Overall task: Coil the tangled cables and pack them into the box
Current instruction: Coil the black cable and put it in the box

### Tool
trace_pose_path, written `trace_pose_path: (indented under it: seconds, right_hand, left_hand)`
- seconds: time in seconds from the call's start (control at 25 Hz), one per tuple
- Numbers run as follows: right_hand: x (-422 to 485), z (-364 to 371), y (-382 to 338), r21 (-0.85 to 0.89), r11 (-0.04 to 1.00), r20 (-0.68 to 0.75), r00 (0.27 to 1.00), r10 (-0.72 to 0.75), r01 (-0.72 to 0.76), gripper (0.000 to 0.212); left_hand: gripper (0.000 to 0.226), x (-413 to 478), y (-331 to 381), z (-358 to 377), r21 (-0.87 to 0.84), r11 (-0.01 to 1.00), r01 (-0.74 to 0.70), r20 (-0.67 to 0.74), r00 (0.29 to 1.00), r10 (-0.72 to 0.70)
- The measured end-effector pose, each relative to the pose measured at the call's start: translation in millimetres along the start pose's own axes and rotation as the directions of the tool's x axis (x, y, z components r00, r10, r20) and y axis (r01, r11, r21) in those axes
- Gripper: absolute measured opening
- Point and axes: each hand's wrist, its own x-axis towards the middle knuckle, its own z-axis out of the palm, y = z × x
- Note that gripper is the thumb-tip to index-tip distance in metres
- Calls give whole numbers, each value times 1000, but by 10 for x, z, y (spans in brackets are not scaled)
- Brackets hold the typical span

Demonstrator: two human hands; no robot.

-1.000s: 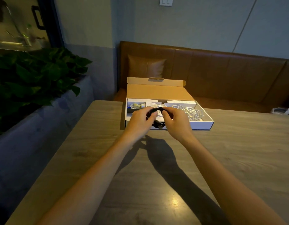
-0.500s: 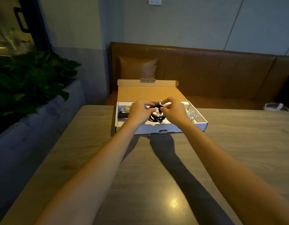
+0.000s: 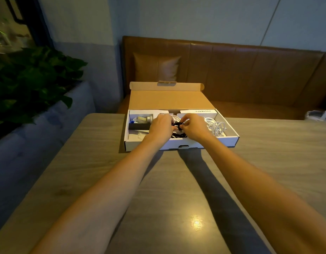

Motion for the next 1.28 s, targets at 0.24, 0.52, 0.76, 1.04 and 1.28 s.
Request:
trace_pose_path:
  seconds: [0.24,0.52,0.76,1.04,1.28]
  right_hand:
    - [18,-37,66,-89,993,64,995,-71,77,16]
    - [-62,-118,79,4,995,102,990,-101,101,30]
    - [-66,-107,111,0,994,78,991,-110,110,30]
    - [46,-264,131,84,990,-38,993,-114,117,27]
    - [519,-436,281,52,997,-137,989,-49,57,25]
  left_hand:
    - [32,13,-27,-31,142,989,-40,73,997,29]
    - [24,-11,-114,-136,-94,995,-42,40,998,46]
    - [23,-34,-180,-154,-176,984,-40,49,998,50]
    - [23,101,-455,-357,-303,949,86,-28,995,-99]
    - [36,397,-883,-534,-342,893,291,-76,939,-335]
